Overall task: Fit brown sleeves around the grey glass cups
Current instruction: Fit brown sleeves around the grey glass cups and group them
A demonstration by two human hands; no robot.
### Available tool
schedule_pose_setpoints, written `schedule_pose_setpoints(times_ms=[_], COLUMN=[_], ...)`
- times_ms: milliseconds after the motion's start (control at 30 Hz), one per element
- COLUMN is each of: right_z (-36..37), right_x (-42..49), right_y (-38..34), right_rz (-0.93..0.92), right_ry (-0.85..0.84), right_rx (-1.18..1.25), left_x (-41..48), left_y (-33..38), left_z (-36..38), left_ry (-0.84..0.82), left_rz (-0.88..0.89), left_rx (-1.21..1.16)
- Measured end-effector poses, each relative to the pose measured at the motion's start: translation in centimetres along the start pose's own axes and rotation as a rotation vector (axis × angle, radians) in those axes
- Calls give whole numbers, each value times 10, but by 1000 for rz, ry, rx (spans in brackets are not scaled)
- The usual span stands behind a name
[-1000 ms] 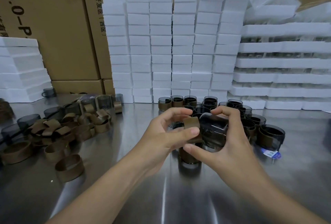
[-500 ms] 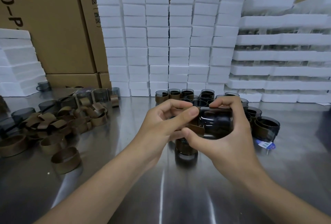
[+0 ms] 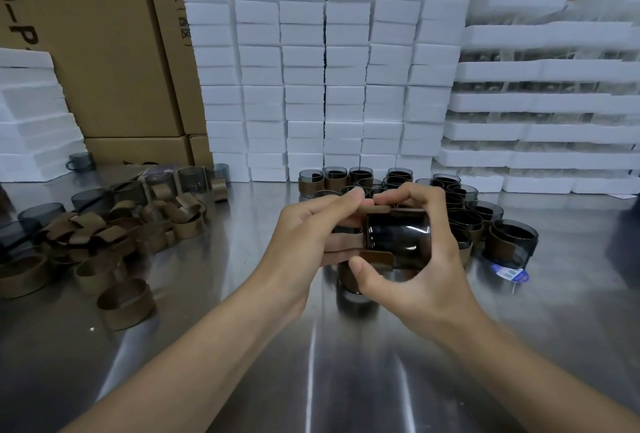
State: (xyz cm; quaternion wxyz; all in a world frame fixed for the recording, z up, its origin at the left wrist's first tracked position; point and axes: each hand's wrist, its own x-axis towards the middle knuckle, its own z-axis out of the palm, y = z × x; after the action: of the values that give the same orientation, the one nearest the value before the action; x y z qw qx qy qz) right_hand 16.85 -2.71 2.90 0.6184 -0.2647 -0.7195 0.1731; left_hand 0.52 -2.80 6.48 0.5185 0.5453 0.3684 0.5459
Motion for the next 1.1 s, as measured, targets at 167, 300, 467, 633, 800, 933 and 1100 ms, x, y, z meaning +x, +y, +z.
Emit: schedule_pose_setpoints(times_ms=[167,300,467,633,800,933,1100], right_z=[1,-5,-5,-5,-13,-11,-5], right_x=[3,7,4,11,9,7,7], right_y=[5,11,13,9,9,10,6], right_rz=[-67,-44,-31,60,278,320,356], right_ry=[5,-56,-173,-235,-94,-44,18], right_rx=[-2,-7,-132,-119,67,92,1], left_x=[1,2,2,6,7,5,5], left_y=[1,1,-2,2,-4,-10,-12], left_z=[0,-5,-5,-15,-5,6,-2], left_ry=[-71,-125,-157,-213,-184,-123,-162], left_rz=[43,50,59,8,-122,-351,-502], left_rx=[-7,-8,70,58,-289,-560,-492])
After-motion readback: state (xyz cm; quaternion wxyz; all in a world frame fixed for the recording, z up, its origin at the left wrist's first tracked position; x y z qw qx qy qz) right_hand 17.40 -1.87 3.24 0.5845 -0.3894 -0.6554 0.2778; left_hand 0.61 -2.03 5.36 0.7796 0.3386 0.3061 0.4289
